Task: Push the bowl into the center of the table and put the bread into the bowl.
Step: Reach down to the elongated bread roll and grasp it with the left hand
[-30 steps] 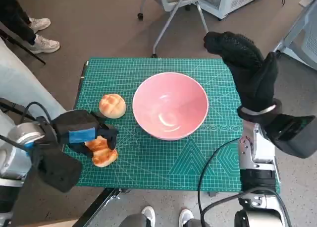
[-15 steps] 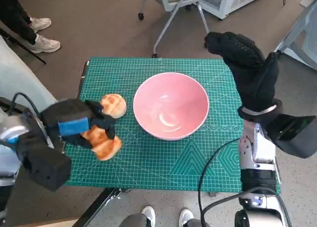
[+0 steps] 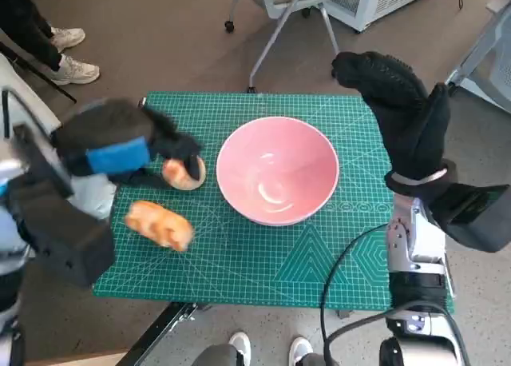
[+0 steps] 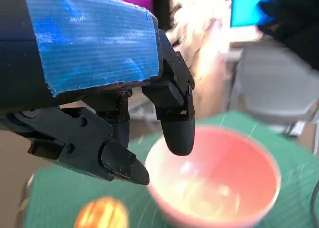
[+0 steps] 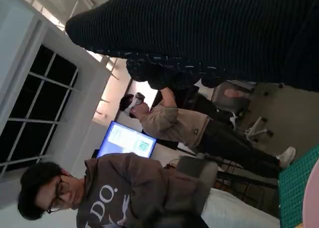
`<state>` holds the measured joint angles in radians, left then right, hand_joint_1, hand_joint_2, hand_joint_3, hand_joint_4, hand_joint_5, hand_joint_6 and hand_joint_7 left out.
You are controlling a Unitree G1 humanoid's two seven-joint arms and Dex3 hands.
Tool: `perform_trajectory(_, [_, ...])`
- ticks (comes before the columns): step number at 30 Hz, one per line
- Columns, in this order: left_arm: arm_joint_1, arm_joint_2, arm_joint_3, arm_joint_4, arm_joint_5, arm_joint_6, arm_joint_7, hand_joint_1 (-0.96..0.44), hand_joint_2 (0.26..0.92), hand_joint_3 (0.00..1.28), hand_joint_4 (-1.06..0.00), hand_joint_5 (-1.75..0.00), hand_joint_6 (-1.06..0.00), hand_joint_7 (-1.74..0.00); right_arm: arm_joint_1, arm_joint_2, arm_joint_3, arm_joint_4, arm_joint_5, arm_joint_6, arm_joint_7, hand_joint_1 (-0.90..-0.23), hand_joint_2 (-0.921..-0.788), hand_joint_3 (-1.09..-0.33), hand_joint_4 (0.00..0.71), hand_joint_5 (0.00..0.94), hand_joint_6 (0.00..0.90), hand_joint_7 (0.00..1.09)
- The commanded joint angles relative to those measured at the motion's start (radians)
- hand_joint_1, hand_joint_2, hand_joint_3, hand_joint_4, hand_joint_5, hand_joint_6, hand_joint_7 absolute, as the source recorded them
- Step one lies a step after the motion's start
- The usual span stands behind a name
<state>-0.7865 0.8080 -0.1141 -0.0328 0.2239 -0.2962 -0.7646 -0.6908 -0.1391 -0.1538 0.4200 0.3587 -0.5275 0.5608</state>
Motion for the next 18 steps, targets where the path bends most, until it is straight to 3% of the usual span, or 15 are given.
perform_trajectory(1, [-0.085, -0.050, -0.042, 0.049, 0.026, -0.019, 0.010, 0.00, 0.911, 0.02, -0.75, -1.25, -0.77, -0.86, 0.024, -0.005, 0.000, -0.009, 0.002, 0.018, 0.000, -0.682, -0.921, -0.790, 0.146, 0.000, -0.001, 0.52])
perform_trajectory(8, [-0.180, -0.141, -0.088, 0.165, 0.029, -0.082, 0.025, 0.00, 0.912, 0.03, -0.72, -1.29, -0.77, -0.84, 0.045, -0.011, -0.001, -0.044, 0.001, 0.037, -0.008, -0.684, -0.921, -0.790, 0.147, 0.001, -0.001, 0.52])
perform_trajectory(12, [-0.220, -0.191, -0.100, 0.248, -0.011, -0.123, 0.008, 0.00, 0.913, 0.02, -0.76, -1.14, -0.71, -1.03, 0.059, -0.016, -0.006, -0.068, 0.003, 0.049, -0.013, -0.682, -0.921, -0.790, 0.147, 0.001, -0.001, 0.52])
perform_trajectory(18, [-0.225, -0.188, -0.097, 0.263, -0.036, -0.133, -0.029, 0.00, 0.907, 0.02, -0.79, -1.11, -0.71, -1.01, 0.072, -0.023, -0.015, -0.080, 0.003, 0.044, -0.016, -0.664, -0.921, -0.787, 0.150, 0.003, -0.001, 0.53])
